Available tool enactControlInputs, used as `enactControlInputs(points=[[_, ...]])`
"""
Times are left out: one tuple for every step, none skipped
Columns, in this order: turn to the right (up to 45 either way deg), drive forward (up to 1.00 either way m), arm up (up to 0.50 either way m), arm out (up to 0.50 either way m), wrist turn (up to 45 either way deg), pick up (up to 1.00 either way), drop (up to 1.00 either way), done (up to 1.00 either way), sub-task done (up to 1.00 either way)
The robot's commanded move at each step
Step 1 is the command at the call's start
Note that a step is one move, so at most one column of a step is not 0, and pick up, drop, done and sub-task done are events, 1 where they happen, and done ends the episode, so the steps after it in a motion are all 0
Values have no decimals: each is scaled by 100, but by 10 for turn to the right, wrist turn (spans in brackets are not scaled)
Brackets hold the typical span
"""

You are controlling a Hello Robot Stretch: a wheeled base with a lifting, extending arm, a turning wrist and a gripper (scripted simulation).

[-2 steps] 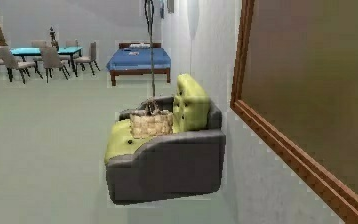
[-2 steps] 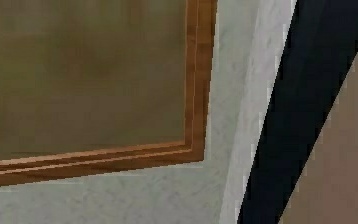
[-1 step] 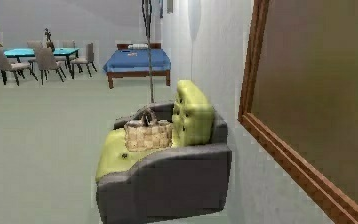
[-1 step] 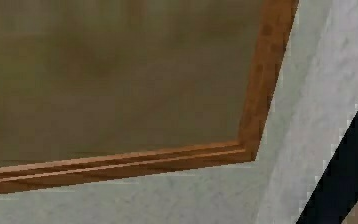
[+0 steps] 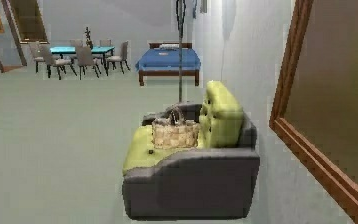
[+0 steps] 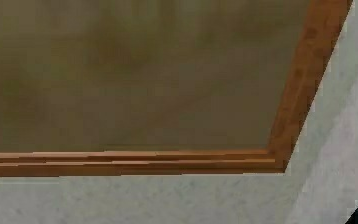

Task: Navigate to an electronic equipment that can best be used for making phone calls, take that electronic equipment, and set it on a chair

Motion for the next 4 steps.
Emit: enactControlInputs(points=[[0, 45, 0, 0, 0, 0, 0, 0, 0], [-450, 0, 0, 0, 0, 0, 0, 0, 0], [-150, 0, 0, 0, 0, 0, 0, 0, 0], [0, 65, 0, 0, 0, 0, 0, 0, 0]])
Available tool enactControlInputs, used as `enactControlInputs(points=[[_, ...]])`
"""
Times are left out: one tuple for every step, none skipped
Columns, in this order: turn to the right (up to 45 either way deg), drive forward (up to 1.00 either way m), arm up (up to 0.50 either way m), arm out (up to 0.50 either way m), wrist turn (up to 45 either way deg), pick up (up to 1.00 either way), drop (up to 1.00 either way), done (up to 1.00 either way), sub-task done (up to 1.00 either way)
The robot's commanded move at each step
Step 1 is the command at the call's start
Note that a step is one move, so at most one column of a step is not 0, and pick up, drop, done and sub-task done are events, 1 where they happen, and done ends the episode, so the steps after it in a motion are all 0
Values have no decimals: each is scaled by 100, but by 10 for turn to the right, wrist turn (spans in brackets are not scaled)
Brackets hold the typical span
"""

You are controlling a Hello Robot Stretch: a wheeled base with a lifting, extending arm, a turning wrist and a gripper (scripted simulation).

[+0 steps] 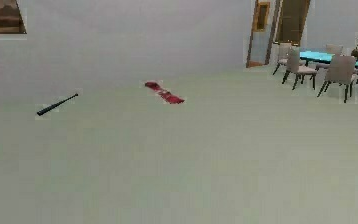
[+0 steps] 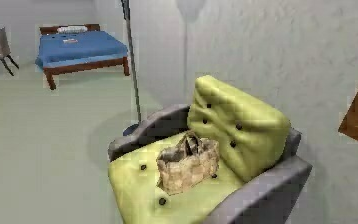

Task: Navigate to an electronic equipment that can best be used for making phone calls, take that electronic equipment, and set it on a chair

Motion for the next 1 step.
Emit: enactControlInputs(points=[[210, 0, 0, 0, 0, 0, 0, 0, 0]])
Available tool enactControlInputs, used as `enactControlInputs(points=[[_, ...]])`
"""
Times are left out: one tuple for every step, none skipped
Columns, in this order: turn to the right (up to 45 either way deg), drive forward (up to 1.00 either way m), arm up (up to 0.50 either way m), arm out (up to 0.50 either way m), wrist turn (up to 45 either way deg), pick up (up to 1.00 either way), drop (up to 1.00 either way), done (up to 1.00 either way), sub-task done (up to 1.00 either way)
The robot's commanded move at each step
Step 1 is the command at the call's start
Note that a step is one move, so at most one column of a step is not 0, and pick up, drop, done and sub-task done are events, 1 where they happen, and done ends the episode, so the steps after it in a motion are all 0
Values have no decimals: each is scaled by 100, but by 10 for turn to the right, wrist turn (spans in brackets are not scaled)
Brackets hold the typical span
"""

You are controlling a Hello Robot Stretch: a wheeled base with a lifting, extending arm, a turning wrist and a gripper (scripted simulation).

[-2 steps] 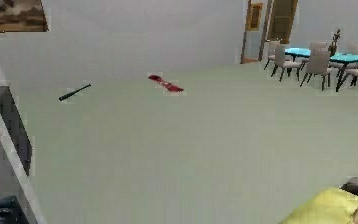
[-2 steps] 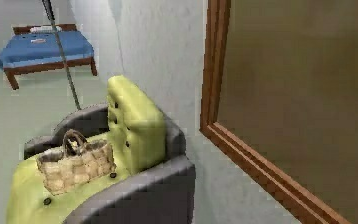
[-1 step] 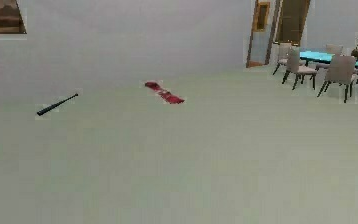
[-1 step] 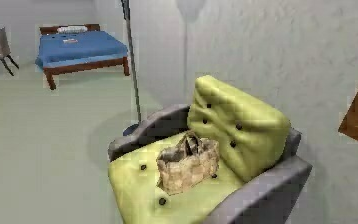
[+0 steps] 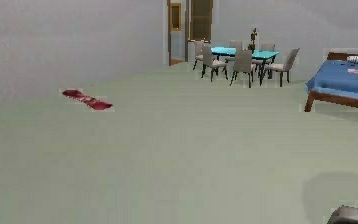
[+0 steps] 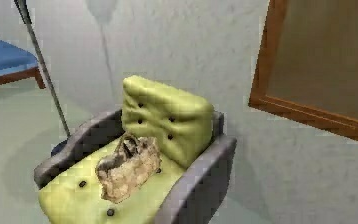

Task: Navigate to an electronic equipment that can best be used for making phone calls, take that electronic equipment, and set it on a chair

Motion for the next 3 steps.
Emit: enactControlInputs(points=[[0, 100, 0, 0, 0, 0, 0, 0, 0], [0, 100, 0, 0, 0, 0, 0, 0, 0], [0, 100, 0, 0, 0, 0, 0, 0, 0]])
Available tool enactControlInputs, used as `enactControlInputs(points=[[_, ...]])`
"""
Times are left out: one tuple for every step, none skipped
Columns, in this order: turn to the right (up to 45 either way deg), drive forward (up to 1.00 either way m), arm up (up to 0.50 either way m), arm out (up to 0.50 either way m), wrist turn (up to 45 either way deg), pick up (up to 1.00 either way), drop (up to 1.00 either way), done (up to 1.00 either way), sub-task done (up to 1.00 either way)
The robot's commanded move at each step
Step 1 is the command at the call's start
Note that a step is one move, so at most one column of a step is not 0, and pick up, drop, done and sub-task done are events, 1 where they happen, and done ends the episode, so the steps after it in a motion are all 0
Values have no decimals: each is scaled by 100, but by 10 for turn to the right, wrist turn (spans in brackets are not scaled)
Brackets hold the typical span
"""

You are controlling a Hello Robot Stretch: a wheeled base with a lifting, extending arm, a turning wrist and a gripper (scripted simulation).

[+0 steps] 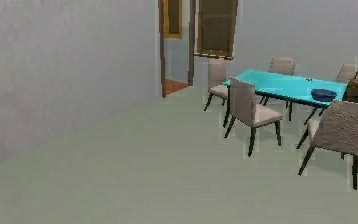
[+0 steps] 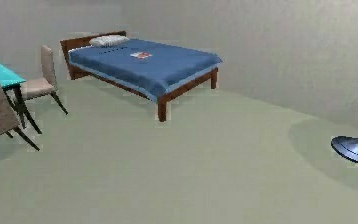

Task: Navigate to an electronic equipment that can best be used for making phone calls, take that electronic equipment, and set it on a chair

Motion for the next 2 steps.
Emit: enactControlInputs(points=[[0, 100, 0, 0, 0, 0, 0, 0, 0], [0, 100, 0, 0, 0, 0, 0, 0, 0]])
